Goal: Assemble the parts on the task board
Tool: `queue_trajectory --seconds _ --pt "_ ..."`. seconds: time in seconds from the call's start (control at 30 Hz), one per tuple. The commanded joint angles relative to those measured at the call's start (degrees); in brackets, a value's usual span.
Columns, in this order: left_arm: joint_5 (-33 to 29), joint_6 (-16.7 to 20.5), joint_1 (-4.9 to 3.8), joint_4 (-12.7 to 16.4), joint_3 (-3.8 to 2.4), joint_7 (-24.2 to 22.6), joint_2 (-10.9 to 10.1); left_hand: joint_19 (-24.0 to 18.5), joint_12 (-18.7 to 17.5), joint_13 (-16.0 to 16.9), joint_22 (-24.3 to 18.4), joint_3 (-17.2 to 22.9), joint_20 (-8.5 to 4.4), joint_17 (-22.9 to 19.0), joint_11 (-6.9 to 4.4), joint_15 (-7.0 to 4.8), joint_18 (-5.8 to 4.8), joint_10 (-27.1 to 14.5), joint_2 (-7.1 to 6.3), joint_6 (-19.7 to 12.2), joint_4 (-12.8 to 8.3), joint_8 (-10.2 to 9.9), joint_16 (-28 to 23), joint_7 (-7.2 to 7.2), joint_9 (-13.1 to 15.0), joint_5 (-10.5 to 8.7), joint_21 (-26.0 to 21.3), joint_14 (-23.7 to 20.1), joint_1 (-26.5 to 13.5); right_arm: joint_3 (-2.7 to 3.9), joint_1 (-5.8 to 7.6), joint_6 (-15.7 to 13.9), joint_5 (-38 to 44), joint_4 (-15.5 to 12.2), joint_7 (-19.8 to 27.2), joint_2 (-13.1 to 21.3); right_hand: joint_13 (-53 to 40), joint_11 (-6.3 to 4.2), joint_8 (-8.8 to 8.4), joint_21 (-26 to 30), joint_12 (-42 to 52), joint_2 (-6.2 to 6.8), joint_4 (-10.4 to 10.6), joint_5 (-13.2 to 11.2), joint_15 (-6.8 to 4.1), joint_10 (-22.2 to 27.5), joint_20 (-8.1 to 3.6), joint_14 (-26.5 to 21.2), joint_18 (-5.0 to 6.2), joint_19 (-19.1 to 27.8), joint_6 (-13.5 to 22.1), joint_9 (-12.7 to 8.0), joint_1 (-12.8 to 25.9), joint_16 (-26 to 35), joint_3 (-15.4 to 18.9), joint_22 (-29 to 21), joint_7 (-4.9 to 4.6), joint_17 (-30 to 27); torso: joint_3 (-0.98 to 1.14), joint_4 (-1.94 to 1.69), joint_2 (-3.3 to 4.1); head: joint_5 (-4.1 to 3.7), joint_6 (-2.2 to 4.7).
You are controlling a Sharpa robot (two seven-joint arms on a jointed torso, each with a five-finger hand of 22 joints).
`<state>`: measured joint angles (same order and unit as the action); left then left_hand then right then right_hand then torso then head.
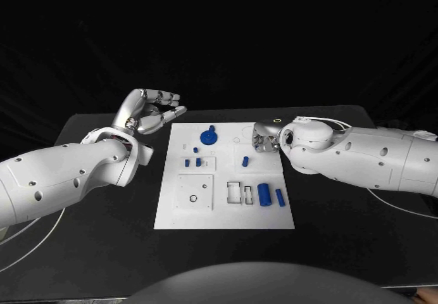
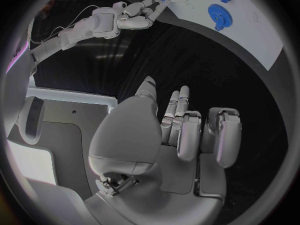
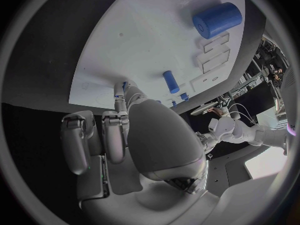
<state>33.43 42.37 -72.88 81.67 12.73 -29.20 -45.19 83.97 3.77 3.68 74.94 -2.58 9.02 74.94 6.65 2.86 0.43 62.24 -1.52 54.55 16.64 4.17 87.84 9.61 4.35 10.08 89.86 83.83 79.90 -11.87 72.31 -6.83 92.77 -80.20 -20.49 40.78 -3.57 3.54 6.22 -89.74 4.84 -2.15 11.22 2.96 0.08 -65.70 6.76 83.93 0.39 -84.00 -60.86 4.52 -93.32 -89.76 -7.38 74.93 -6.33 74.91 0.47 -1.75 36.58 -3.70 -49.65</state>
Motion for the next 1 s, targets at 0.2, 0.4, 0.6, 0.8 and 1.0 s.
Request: queue_trajectory --seconds 0.2,0.4,0.6,0.8,1.0 --pt "0.1 -0.4 -0.03 0.0 -0.04 -0.1 0.2 6.0 0.2 0.0 15.1 -0.2 -0.41 10.0 -0.18 -0.32 -0.43 0.1 0.19 0.4 0.0 -0.2 -0.2 -0.02 -0.1 0.27 0.1 4.4 0.3 -0.21 -0.56 2.3 0.6 0.7 -1.7 -0.4 0.1 -0.01 -0.15 -0.3 -0.6 0.93 0.0 0.0 -0.35 -0.6 -0.54 6.1 -0.39 -6.0 -0.2 -0.1 -0.2 -0.2 -0.3 15.1 -0.08 15.1 -0.03 -0.02 -0.07 -0.02 -0.12" --pt "0.2 -0.5 -0.03 -0.1 -0.03 0.0 0.3 6.0 0.2 0.0 15.1 -0.2 -0.41 10.0 -0.18 -0.32 -0.43 0.1 0.19 0.4 0.0 -0.2 -0.2 -0.02 -0.1 0.27 0.1 4.4 0.3 -0.21 -0.67 2.3 0.6 0.8 -1.8 -0.6 0.0 -0.04 -0.1 -0.3 -0.6 0.92 0.0 0.0 -0.38 -1.5 -0.6 6.1 -0.39 -6.0 -0.8 0.0 0.1 -0.2 -0.8 15.1 -0.11 15.1 -0.04 -0.03 -0.07 0.0 -0.08" --pt "0.4 -0.6 -0.03 -0.2 -0.03 0.0 0.4 6.0 0.2 0.1 15.1 -0.2 -0.41 9.9 -0.19 -0.34 -0.43 0.1 0.28 0.4 0.0 -0.2 -0.3 -0.03 -0.1 0.27 0.1 4.4 0.4 -0.21 -0.72 2.2 0.6 0.8 -2.3 -0.8 0.1 -0.01 -0.15 -0.3 -0.9 0.88 -0.5 1.4 -0.38 -2.3 -0.64 6.1 -0.39 -6.0 -1.6 0.0 -0.2 -0.2 -2.0 15.1 -0.22 15.1 -0.05 -0.02 -0.03 -0.19 -0.02" --pt "0.5 -0.7 -0.03 -0.3 -0.03 0.1 0.4 6.0 0.2 0.1 15.1 -0.2 -0.42 9.9 -0.2 -0.34 -0.43 0.1 0.32 0.5 0.0 -0.2 -0.3 -0.04 -0.1 0.27 0.1 4.4 0.5 -0.21 -0.75 0.8 0.6 0.6 -2.6 -0.6 0.0 0.02 0.18 -0.3 -0.9 1.52 -1.8 4.4 -0.22 -4.0 -0.56 6.1 -0.39 -6.0 -3.2 0.3 -0.4 -0.2 -3.9 15.1 -0.38 15.1 -0.02 -0.05 -0.01 -0.11 -0.06" --pt "0.5 -0.8 -0.03 -0.3 -0.03 0.1 0.5 6.0 0.2 0.1 15.1 -0.2 -0.42 9.9 -0.2 -0.34 -0.43 0.1 0.32 0.5 0.0 -0.2 -0.3 -0.04 -0.1 0.27 0.1 4.4 0.5 -0.21 -0.77 -1.4 0.5 0.2 -1.9 -0.2 0.1 0.01 0.57 -0.3 -0.9 1.86 -2.0 4.1 0.1 -5.4 -0.32 6.1 -0.39 -6.0 -4.5 0.7 0.6 -0.2 -4.8 15.1 -0.32 15.1 -0.01 -0.03 -0.02 0.02 -0.23"
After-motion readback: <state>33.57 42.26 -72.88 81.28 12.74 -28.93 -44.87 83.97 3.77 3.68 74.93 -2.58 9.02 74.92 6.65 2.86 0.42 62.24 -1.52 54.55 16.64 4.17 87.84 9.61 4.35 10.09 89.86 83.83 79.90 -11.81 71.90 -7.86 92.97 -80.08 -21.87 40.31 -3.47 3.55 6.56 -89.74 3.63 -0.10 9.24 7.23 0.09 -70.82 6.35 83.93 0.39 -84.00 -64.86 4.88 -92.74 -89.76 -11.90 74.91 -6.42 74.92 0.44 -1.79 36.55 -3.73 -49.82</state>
